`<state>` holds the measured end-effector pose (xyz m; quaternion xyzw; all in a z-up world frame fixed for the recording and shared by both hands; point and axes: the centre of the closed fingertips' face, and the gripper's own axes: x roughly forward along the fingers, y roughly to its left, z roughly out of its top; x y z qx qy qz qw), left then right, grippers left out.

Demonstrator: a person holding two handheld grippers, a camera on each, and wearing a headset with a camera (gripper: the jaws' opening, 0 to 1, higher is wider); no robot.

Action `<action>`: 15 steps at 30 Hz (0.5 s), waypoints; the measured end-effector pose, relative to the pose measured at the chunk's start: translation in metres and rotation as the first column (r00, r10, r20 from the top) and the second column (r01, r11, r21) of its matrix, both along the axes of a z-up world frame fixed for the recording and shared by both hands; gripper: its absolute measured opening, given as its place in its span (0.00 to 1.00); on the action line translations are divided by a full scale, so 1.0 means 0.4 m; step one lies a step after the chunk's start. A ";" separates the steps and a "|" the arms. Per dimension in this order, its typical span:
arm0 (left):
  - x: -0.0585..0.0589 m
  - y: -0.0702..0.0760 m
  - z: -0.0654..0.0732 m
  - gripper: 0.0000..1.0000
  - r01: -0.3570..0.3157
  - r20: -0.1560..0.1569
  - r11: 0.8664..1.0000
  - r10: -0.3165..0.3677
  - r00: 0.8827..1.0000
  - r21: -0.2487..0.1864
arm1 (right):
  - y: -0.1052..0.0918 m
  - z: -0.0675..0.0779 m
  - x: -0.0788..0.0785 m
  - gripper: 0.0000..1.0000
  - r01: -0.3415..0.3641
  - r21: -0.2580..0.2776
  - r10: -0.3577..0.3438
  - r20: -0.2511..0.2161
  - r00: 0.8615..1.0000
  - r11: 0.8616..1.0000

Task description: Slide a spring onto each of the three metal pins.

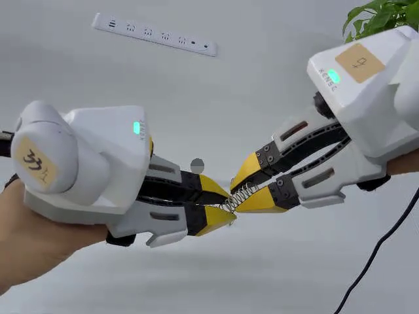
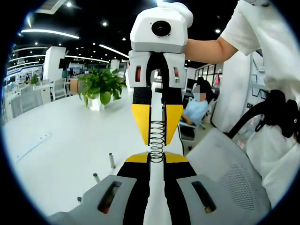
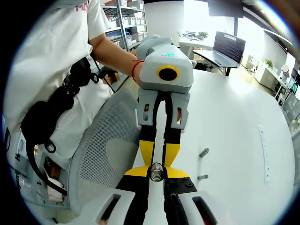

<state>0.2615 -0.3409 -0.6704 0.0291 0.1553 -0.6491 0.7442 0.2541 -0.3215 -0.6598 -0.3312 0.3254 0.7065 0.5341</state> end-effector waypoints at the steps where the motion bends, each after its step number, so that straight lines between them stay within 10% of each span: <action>1: 0.000 0.000 0.000 0.06 0.000 0.001 1.000 0.000 1.000 0.000 | 0.000 0.000 0.000 0.07 -0.001 -0.001 0.001 0.001 1.000 1.000; 15: -0.001 0.003 -0.005 0.07 0.009 0.003 1.000 -0.009 1.000 0.001 | -0.001 -0.005 0.001 0.06 -0.007 -0.008 0.007 -0.003 1.000 1.000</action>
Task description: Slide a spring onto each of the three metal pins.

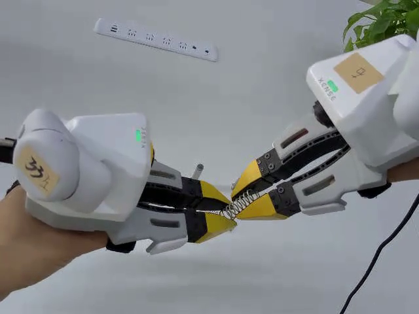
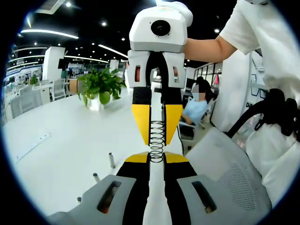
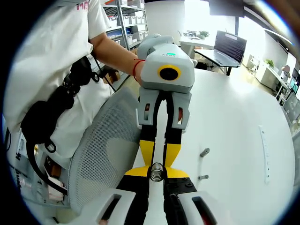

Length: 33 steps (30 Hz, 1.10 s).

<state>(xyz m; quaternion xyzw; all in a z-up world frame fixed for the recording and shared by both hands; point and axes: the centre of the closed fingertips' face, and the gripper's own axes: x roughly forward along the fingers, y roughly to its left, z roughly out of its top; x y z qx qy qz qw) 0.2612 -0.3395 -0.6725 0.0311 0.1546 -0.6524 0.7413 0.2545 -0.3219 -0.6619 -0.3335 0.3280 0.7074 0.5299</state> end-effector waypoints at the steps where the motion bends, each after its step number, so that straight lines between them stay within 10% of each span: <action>1: -0.001 0.001 -0.001 0.07 0.001 -0.001 1.000 -0.001 1.000 0.001 | 0.000 -0.001 0.000 0.06 -0.002 0.000 0.002 0.000 1.000 1.000; 21: 0.004 0.030 -0.007 0.17 -0.040 -0.023 0.999 0.040 0.999 -0.004 | 0.011 0.003 0.007 0.06 0.020 0.009 -0.020 0.007 1.000 1.000; 33: 0.032 0.112 -0.033 0.31 -0.126 -0.018 0.992 0.126 0.992 0.033 | 0.020 0.022 0.047 0.06 0.092 0.010 -0.092 0.040 0.995 0.996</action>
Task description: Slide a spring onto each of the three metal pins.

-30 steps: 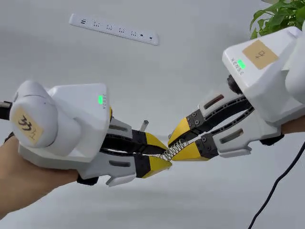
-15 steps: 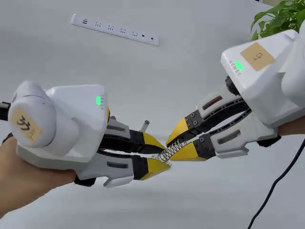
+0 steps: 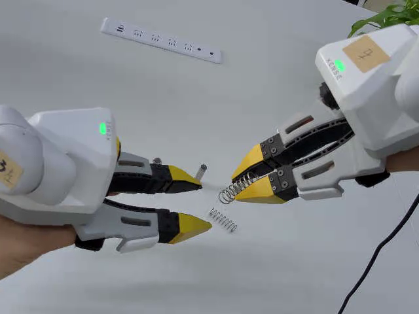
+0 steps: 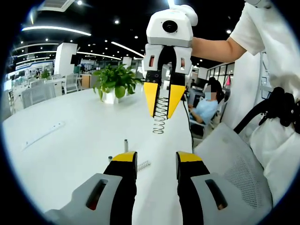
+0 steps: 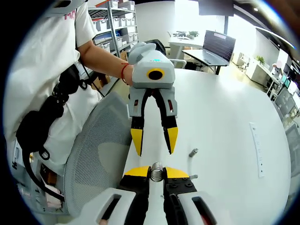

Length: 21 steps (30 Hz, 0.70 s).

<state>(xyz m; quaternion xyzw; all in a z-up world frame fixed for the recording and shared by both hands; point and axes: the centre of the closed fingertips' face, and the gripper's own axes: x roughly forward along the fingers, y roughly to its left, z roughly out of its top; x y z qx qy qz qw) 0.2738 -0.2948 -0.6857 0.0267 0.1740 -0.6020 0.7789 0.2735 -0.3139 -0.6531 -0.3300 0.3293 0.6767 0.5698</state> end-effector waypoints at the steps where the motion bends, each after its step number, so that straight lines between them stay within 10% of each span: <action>1: 0.003 0.011 -0.004 0.32 -0.011 -0.001 1.000 0.011 1.000 0.005 | -0.002 -0.002 0.010 0.06 0.007 -0.005 -0.007 0.010 1.000 1.000; 21: 0.051 0.145 -0.046 0.76 -0.134 0.043 0.990 0.132 0.990 0.040 | 0.004 -0.048 0.148 0.06 0.119 -0.069 -0.112 0.087 0.990 0.991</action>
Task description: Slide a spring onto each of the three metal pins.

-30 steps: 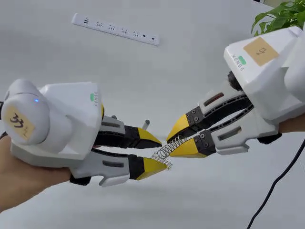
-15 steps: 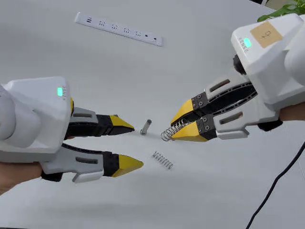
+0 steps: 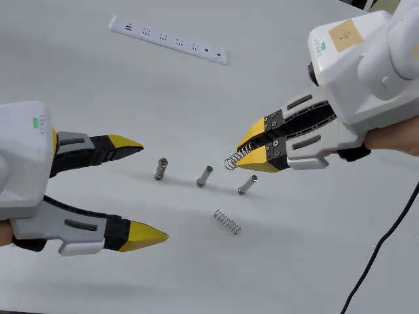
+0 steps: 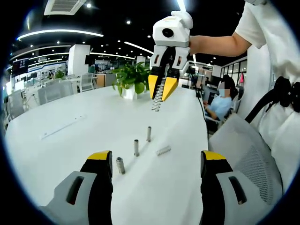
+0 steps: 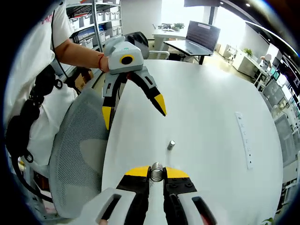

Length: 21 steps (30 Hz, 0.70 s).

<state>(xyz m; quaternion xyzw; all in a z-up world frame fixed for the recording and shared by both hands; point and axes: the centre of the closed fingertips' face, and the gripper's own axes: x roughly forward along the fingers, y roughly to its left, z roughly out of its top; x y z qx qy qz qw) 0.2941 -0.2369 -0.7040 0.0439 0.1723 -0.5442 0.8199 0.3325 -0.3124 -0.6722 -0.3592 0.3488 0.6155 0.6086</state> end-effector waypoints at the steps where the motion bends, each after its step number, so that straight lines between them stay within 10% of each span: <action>1: 0.002 0.002 -0.002 0.78 -0.004 0.002 1.000 0.004 1.000 0.000 | 0.000 -0.005 0.006 0.06 0.004 -0.005 -0.004 0.002 1.000 1.000; 11: 0.010 0.022 -0.021 0.99 -0.010 0.020 1.000 0.011 1.000 -0.003 | -0.001 -0.071 0.063 0.06 0.023 -0.072 -0.023 0.007 1.000 0.997; 21: 0.020 0.041 -0.030 0.99 -0.023 0.019 1.000 0.023 1.000 -0.013 | -0.001 -0.146 0.097 0.06 0.027 -0.124 -0.027 -0.003 1.000 0.992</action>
